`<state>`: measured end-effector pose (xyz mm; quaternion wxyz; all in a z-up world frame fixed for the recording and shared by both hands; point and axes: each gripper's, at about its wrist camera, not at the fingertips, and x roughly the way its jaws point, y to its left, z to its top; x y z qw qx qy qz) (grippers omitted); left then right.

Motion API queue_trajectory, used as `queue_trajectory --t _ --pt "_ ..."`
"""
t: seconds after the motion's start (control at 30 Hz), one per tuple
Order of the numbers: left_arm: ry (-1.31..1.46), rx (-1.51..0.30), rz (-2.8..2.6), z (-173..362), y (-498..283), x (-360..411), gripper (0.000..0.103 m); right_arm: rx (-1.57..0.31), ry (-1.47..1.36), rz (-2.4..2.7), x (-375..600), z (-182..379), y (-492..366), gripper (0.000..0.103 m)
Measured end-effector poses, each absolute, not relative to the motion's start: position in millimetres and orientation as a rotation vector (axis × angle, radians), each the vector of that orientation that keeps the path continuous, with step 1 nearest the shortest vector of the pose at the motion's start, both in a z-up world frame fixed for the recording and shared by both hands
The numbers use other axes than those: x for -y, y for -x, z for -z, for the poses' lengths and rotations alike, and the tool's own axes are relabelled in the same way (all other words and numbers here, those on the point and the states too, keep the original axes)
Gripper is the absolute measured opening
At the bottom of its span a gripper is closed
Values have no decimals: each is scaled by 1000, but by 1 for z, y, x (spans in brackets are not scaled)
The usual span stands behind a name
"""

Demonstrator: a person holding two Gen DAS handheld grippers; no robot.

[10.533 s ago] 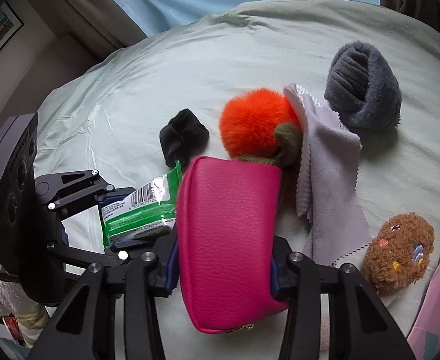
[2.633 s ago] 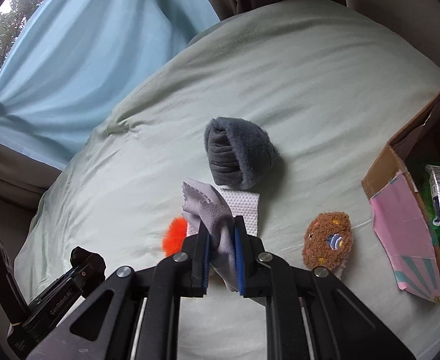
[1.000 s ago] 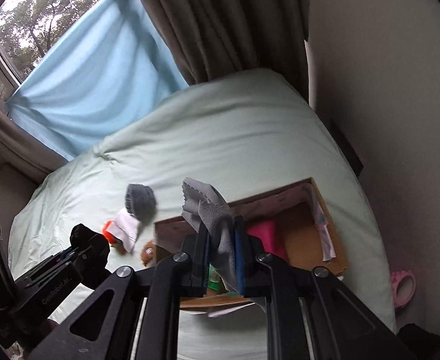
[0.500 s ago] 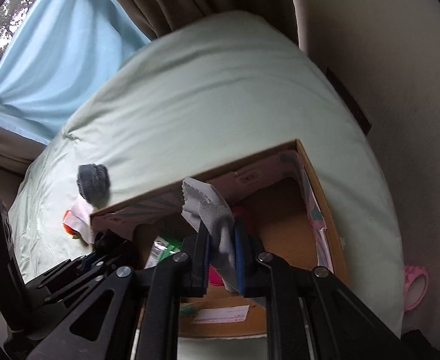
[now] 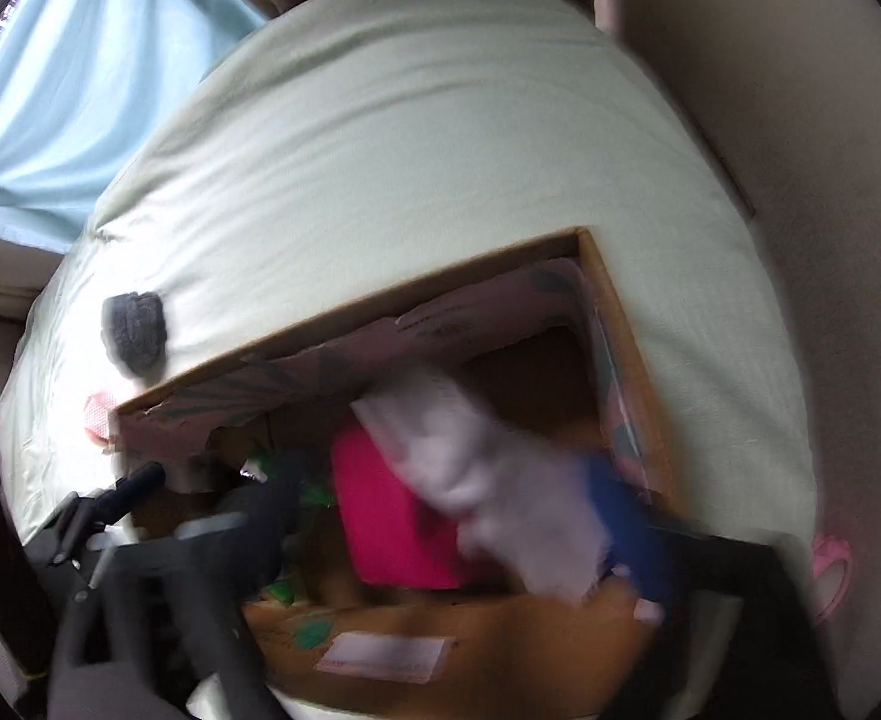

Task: Organize soft objects
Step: 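Carry the scrunchie and grey cloth into the cardboard box and release both, then lift both tools away from the box toward the remaining items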

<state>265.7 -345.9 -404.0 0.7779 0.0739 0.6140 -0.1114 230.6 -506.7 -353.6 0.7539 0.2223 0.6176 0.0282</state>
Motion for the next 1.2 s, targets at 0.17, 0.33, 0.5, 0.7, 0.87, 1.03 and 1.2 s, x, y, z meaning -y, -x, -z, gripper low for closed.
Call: queue_trajectory --t 0.17,0.33,0.5,0.7,0.87,1.03,1.2 --pt "-81 -1361 260 401 -262 334 103 -1352 -454 -42 504 354 -223 103" --pt "-79 -1346 254 384 -257 321 103 -1315 -470 -61 501 341 -212 103" --pt "-101 -1294 238 348 -243 321 103 -1259 -417 -81 491 312 -204 103" --pt "-68 -1219 234 297 -223 300 103 -1191 -377 -102 470 263 -193 103" --pt "-52 -1141 216 246 -198 272 103 -1124 -337 -122 453 212 -174 103" --pt "-51 -1055 175 200 -170 238 103 -1054 -272 -150 430 163 -153 103" --pt "-27 -978 124 162 -139 193 103 -969 -192 -174 399 117 -129 103"
